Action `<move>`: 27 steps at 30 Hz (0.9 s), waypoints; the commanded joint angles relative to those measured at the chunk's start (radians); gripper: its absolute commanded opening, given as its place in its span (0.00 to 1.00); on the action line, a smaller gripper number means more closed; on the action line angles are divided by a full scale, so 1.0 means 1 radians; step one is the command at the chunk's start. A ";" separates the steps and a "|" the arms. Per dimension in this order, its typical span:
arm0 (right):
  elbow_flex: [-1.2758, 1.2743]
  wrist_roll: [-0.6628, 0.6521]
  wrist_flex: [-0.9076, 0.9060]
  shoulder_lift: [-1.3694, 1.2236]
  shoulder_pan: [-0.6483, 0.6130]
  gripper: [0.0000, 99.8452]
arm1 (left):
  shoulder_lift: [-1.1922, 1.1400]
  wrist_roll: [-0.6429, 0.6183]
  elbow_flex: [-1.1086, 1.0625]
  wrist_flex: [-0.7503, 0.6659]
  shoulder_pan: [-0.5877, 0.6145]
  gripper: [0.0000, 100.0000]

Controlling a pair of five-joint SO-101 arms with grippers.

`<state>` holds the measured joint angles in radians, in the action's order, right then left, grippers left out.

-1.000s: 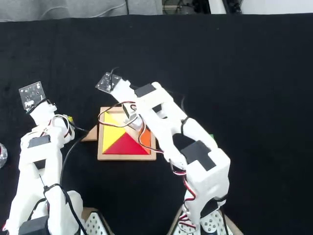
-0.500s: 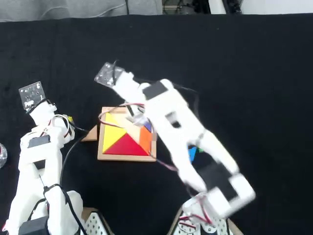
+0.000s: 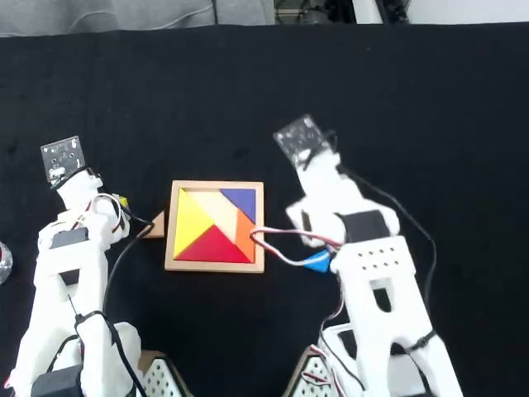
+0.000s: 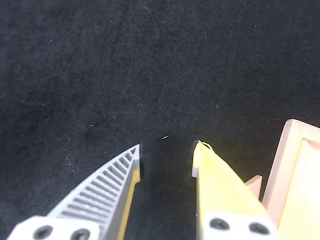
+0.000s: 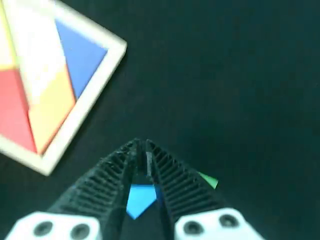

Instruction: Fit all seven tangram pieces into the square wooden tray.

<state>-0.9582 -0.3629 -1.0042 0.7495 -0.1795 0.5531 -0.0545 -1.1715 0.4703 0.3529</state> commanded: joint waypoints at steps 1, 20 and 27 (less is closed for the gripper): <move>-0.016 0.005 -0.078 0.062 0.025 0.01 | 0.029 0.011 0.007 -0.011 -0.016 0.17; -0.021 0.078 -0.153 0.025 0.281 0.27 | 0.029 0.012 -0.008 -0.014 -0.041 0.17; 0.048 0.133 -0.074 -0.252 0.245 0.31 | 0.029 0.012 -0.008 -0.014 -0.041 0.17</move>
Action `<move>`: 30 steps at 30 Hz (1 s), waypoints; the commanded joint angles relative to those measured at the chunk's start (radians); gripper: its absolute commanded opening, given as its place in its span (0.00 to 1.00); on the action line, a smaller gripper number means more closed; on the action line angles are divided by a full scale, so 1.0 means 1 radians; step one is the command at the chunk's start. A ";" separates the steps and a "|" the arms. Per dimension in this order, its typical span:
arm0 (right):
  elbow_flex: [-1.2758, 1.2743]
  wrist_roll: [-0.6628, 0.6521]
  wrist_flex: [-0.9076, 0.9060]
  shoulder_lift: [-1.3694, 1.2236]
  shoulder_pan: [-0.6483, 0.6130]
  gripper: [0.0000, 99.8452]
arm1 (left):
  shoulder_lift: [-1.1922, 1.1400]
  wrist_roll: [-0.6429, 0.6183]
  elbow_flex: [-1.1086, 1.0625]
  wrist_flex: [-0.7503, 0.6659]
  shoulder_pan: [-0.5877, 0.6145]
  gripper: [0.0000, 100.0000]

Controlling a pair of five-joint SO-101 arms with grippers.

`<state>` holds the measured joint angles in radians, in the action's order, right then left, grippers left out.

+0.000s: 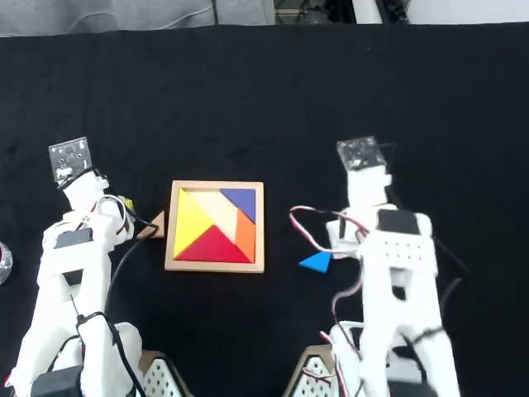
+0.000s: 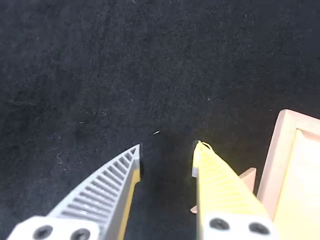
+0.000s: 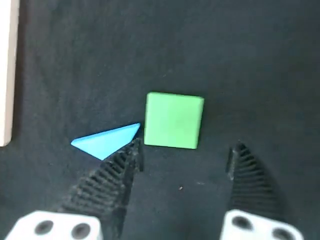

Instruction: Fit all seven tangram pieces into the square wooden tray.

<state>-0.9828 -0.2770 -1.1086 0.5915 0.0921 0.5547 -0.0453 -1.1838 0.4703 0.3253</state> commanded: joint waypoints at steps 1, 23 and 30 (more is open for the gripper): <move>0.087 0.068 0.031 -0.130 -0.038 0.32 | 0.028 0.003 0.004 -0.014 -0.012 0.17; 0.277 0.084 0.095 -0.134 -0.301 0.21 | 0.026 0.038 0.015 -0.002 -0.008 0.22; 0.104 0.160 0.443 -0.358 -0.170 0.21 | 0.026 0.384 0.122 0.216 -0.114 0.28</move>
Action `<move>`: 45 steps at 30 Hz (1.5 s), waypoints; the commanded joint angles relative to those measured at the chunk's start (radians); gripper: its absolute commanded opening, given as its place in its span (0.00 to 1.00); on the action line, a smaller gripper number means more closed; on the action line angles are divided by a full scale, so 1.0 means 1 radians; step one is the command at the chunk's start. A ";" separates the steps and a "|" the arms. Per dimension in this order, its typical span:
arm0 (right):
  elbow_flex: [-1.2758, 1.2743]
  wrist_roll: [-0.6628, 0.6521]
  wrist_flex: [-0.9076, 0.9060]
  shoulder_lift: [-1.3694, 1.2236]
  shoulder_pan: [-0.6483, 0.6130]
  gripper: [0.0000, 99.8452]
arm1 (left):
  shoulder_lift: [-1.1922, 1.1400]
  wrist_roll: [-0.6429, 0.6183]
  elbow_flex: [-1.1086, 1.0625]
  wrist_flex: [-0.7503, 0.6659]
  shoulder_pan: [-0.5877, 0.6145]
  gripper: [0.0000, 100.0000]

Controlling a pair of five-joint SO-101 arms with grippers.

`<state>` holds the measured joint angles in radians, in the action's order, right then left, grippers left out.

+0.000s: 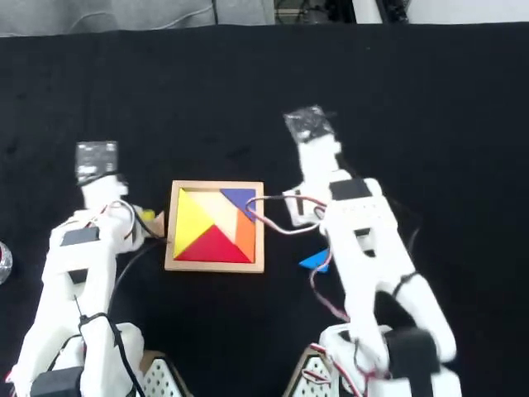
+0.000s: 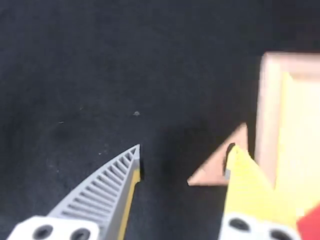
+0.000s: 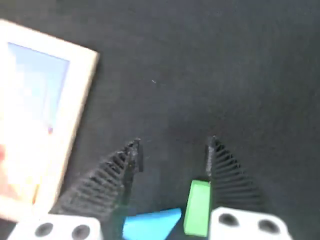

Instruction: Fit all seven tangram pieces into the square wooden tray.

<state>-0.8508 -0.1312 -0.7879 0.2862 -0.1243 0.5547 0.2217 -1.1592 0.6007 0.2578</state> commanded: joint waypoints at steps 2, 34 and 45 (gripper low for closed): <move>-0.002 0.014 0.100 -0.054 0.051 0.21 | 0.026 0.190 0.140 0.172 -0.082 0.28; -0.035 -0.028 -0.025 0.042 -0.015 0.20 | 0.025 0.374 0.197 0.247 -0.125 0.28; -0.035 -0.029 -0.012 0.042 -0.015 0.20 | 0.017 0.568 0.110 0.305 -0.275 0.28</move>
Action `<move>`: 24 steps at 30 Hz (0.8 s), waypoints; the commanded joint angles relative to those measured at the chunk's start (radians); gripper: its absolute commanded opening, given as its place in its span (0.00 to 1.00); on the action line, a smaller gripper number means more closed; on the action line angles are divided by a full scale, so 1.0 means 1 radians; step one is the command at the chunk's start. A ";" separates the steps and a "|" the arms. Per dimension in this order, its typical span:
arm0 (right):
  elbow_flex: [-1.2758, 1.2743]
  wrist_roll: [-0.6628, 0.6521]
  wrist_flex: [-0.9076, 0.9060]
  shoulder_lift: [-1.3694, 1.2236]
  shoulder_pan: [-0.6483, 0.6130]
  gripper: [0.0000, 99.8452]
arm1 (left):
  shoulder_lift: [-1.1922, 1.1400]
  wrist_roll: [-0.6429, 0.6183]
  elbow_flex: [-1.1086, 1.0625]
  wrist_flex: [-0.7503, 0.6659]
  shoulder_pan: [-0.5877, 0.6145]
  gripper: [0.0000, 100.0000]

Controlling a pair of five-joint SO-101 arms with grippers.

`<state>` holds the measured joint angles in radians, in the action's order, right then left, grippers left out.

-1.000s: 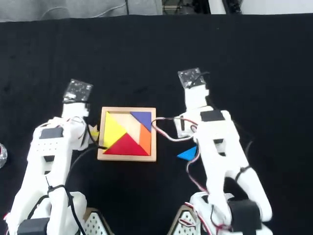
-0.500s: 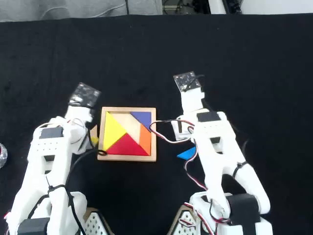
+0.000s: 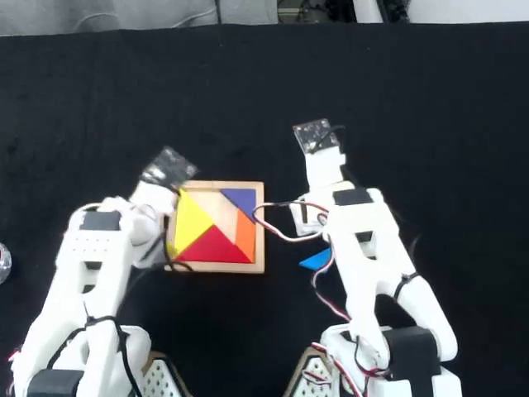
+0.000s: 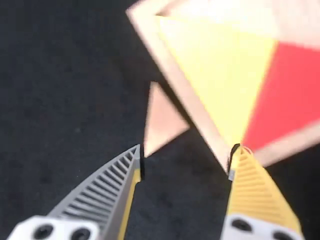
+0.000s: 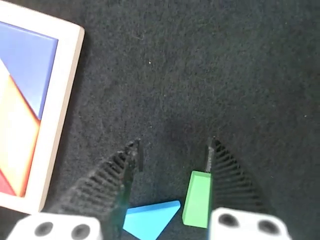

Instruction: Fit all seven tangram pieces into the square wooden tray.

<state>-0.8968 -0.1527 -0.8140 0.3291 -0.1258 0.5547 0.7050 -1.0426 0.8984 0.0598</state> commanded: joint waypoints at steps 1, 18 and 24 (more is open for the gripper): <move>0.012 -0.008 0.014 -0.001 -0.014 0.20 | 0.003 0.084 -0.004 0.008 -0.097 0.28; 0.010 -0.049 0.014 -0.001 -0.012 0.20 | -0.436 0.143 0.450 0.227 -0.016 0.20; 0.010 -0.049 0.014 -0.001 -0.012 0.20 | -0.443 0.161 0.418 0.187 -0.012 0.20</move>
<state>-0.8968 -0.1941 -0.8140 0.3291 -0.1258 0.1066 0.8539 -0.6437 1.1147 0.0368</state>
